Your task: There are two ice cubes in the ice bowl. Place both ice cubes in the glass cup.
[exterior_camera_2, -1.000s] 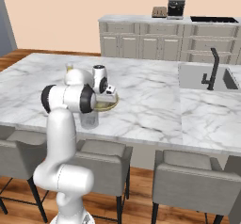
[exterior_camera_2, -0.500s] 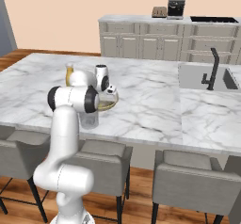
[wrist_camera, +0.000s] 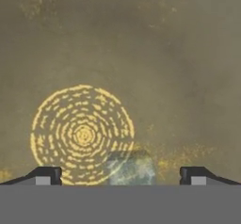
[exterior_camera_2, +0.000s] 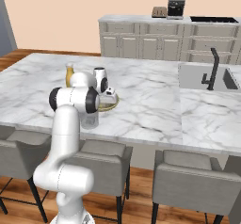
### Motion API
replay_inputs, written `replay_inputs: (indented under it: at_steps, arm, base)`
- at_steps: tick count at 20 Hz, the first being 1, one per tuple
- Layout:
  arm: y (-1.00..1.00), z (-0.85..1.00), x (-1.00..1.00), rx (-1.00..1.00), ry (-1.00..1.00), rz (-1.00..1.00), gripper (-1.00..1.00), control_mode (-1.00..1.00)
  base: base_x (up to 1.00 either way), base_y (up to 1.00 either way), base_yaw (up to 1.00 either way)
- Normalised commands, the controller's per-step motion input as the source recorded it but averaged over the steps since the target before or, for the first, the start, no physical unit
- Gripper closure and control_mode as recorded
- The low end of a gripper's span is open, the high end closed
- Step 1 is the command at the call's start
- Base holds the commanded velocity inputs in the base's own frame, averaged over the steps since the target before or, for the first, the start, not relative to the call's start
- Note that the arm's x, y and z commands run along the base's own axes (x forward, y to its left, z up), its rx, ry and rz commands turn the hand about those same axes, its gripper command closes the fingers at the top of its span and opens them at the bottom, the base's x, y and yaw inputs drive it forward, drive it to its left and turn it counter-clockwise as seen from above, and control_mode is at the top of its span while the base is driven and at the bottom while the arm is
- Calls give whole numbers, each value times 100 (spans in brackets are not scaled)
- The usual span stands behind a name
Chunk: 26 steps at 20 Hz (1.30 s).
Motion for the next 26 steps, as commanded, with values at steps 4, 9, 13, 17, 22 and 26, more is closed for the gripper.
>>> replay_inputs:
  at_steps: [4,9,13,17,22,26]
  arm:
    - [0,-27,43,0,-1,0,-100,-100]
    - [-3,-31,16,0,0,0,-100,-100]
    - [-19,-66,-5,0,0,0,-100,-100]
    - [-14,-73,0,-1,0,0,-100,-100]
    - [-2,-59,0,-2,-4,0,100,-100]
    - [0,0,-3,0,0,0,100,-100]
  base:
    - [0,0,0]
    - [0,0,0]
    - [0,0,0]
    - [0,0,0]
    - [0,0,0]
    - [0,0,0]
